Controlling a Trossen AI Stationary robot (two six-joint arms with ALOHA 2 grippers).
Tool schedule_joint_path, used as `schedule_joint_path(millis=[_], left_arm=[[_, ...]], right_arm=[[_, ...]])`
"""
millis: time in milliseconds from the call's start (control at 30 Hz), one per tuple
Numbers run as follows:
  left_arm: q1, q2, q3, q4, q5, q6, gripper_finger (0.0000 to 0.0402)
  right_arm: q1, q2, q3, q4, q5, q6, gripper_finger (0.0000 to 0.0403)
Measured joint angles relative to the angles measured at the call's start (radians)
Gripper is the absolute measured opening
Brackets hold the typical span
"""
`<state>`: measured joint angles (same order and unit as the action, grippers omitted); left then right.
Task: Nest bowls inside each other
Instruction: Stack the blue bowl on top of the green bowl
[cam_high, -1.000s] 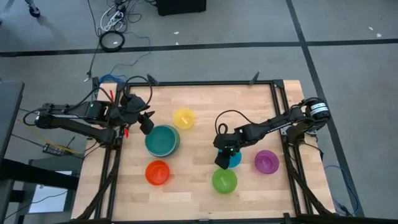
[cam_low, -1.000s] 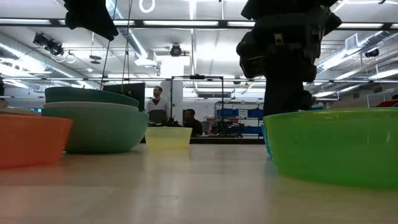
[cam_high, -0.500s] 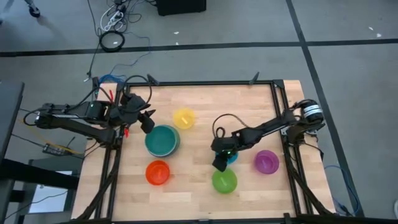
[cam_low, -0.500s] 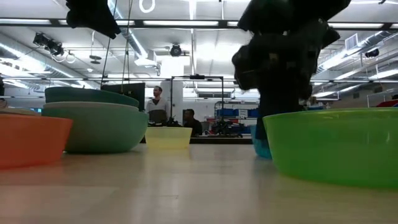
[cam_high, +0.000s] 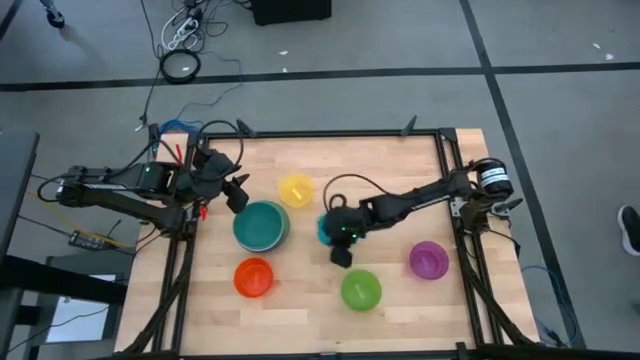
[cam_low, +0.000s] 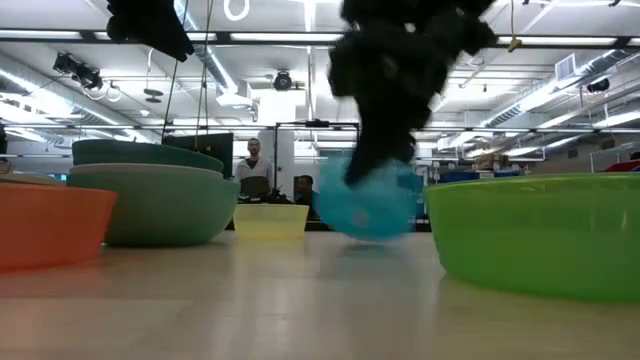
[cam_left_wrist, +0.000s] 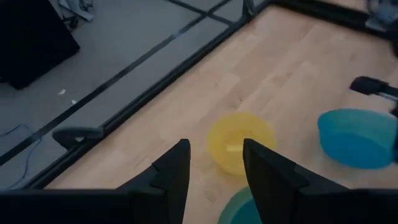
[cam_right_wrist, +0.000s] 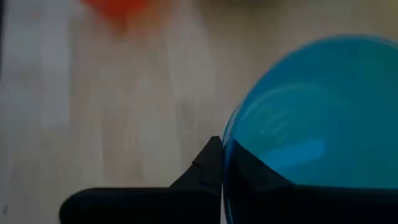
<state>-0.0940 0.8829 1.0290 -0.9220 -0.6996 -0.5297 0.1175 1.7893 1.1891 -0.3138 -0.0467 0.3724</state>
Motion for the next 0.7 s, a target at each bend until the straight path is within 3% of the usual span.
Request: schedule_joint_path(millis=[167,367,567,700], left_arm=[[0.000,0.000,0.000,0.135,-0.013,0.060,0.0156],[0.000,0.000,0.000,0.336,0.008,0.186,0.0156],[0.000,-0.001,0.014,0.353,0.017,0.210,0.0156],[0.000,-0.001,0.014,0.349,0.019,0.210,0.0156]], right_arm=[[-0.060,0.036,0.155,0.150,0.018,-0.169,0.0000],[-0.080,0.256,0.411,0.215,-0.084,-0.281,0.0000],[-0.053,0.460,0.677,0.079,-0.100,-0.356,0.0001],[-0.043,0.536,0.812,-0.067,-0.107,-0.375,0.0026]])
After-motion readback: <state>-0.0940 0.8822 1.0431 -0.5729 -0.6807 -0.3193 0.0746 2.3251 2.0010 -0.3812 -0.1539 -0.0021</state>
